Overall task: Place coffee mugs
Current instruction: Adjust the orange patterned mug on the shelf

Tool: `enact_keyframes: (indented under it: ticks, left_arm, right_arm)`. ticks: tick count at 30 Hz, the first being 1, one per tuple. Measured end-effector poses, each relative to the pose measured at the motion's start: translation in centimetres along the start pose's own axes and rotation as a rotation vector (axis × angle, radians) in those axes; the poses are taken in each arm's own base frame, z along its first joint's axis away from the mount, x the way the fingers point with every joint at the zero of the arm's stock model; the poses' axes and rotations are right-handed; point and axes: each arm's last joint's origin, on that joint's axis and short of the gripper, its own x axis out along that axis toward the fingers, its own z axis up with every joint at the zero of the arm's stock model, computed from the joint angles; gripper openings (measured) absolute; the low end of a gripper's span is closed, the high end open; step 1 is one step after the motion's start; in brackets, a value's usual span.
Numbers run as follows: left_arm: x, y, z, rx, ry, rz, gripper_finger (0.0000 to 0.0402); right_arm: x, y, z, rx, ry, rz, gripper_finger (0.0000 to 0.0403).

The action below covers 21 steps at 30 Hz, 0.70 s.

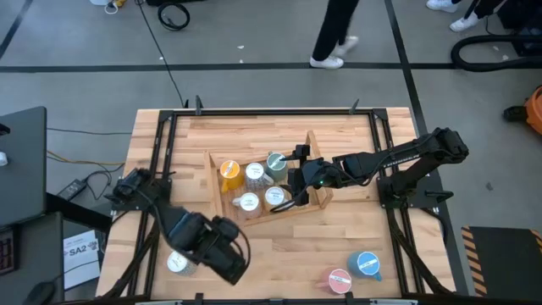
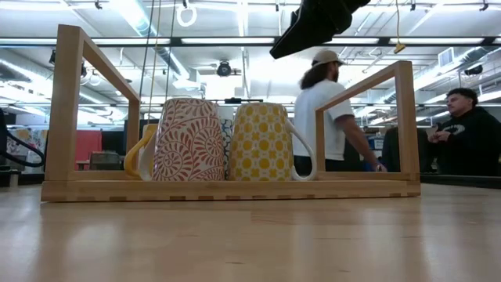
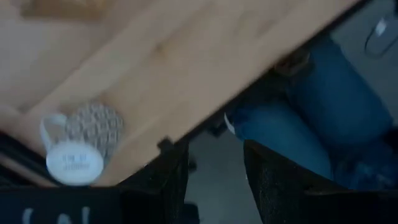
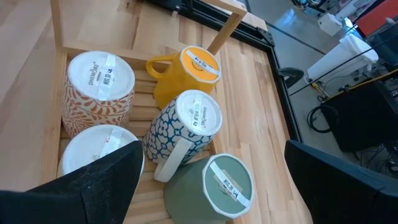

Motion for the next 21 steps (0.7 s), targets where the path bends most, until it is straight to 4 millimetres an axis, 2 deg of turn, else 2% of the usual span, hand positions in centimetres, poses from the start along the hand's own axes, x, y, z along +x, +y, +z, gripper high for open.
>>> enact_keyframes:
  ticks: [5, 9, 16, 21]
  left_arm:
    - [0.1, 0.1, -2.2, 0.048, 0.067, 0.004, 0.0163]
    - [0.1, 0.2, -3.7, 0.012, 0.122, 0.014, 0.0175]
    - [0.2, 0.5, -6.3, -0.065, 0.167, 0.037, 0.0246]
    - [0.2, 0.8, -8.1, -0.114, 0.175, 0.053, 0.0297]
  right_arm:
    - [0.0, -0.1, 0.3, 0.015, -0.032, -0.002, 0.0397]
    - [0.0, 0.0, 0.6, 0.027, -0.07, 0.049, 0.0397]
    - [-0.1, 0.0, 1.6, 0.081, -0.187, 0.126, 0.0397]
    - [-0.2, -0.1, 2.3, 0.256, -0.254, 0.159, 0.0397]
